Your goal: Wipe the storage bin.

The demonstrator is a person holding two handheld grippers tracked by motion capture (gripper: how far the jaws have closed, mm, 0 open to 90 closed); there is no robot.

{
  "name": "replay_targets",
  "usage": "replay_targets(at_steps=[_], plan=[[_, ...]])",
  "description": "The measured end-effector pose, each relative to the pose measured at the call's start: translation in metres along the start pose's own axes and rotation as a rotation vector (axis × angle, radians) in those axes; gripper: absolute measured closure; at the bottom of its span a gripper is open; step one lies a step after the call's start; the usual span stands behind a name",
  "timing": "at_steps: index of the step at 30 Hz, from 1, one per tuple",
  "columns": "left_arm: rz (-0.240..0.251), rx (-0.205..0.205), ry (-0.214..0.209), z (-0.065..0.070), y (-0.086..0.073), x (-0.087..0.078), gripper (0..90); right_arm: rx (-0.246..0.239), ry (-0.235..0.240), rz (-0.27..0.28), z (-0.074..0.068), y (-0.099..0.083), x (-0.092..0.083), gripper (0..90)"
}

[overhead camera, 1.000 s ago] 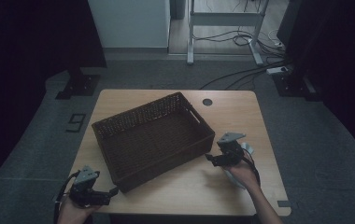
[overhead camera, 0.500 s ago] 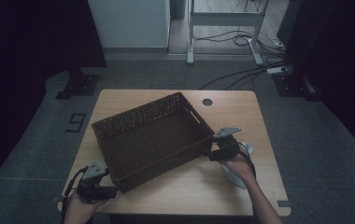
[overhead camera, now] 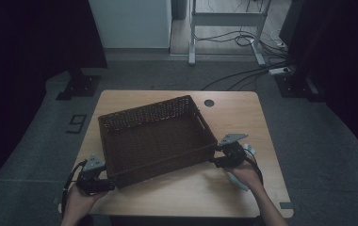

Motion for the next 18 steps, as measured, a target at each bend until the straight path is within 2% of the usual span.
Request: replay_targets(at_steps=[2,4,11,18], plan=[[0.001,0.002,0.023,-0.004,0.003,0.003,25.0,0.001,0.012,0.004,-0.004,-0.001,-0.003,45.1],[-0.001,0.001,0.022,-0.005,0.004,0.003,25.0,-0.007,0.02,0.0,-0.008,-0.003,-0.006,45.9],[0.028,-0.056,0.042,-0.024,0.014,0.005,33.3,-0.029,0.063,0.003,-0.027,-0.003,-0.012,50.8],[0.042,-0.101,0.065,-0.036,0.013,0.003,24.2,-0.053,0.098,0.009,-0.048,0.001,-0.012,50.9]])
Point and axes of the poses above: each handheld gripper's, and its own axes: x roughly forward along the jaws, y roughly out of its top, z roughly to its right, the point moved 9 cm from there along x, roughly forward along the jaws, and after that the axes turned 14 degrees about -x, right-handed, at the moved point
